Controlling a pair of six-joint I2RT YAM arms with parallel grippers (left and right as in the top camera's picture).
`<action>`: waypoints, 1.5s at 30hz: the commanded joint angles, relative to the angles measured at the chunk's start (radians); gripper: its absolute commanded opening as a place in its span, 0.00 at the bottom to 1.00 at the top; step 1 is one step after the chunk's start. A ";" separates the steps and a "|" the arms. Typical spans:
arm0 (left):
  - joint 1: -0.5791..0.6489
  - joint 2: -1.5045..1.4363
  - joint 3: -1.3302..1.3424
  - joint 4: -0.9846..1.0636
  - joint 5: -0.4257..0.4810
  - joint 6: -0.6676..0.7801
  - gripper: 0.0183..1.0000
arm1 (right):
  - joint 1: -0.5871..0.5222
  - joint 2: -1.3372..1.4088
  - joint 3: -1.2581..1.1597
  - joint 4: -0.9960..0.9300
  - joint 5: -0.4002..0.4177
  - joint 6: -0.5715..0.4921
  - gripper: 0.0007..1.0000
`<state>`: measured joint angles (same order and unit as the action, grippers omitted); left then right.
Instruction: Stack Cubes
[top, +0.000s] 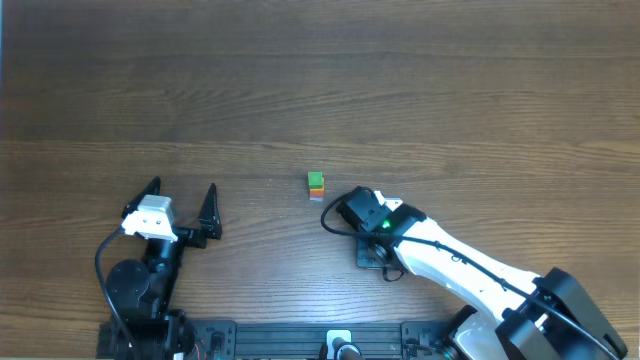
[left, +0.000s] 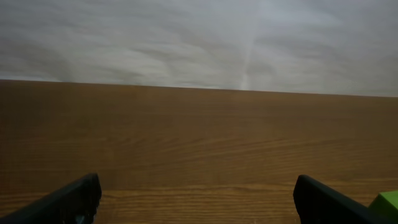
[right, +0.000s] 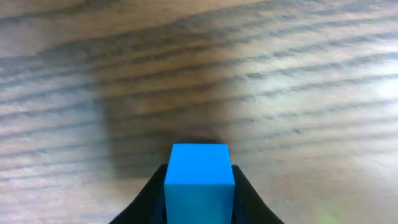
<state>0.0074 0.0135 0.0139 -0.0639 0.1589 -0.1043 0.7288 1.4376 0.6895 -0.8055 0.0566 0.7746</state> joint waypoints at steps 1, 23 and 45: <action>-0.004 -0.007 -0.007 0.003 0.008 0.015 1.00 | -0.003 0.003 0.226 -0.113 0.056 -0.043 0.12; -0.004 -0.007 -0.007 0.003 0.008 0.015 1.00 | 0.032 0.349 0.881 -0.373 0.064 -0.066 0.06; -0.004 -0.007 -0.007 0.003 0.008 0.015 1.00 | 0.055 0.398 0.932 -0.350 0.057 -0.069 0.05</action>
<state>0.0074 0.0139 0.0139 -0.0639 0.1585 -0.1043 0.7757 1.8229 1.5944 -1.1549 0.1143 0.7067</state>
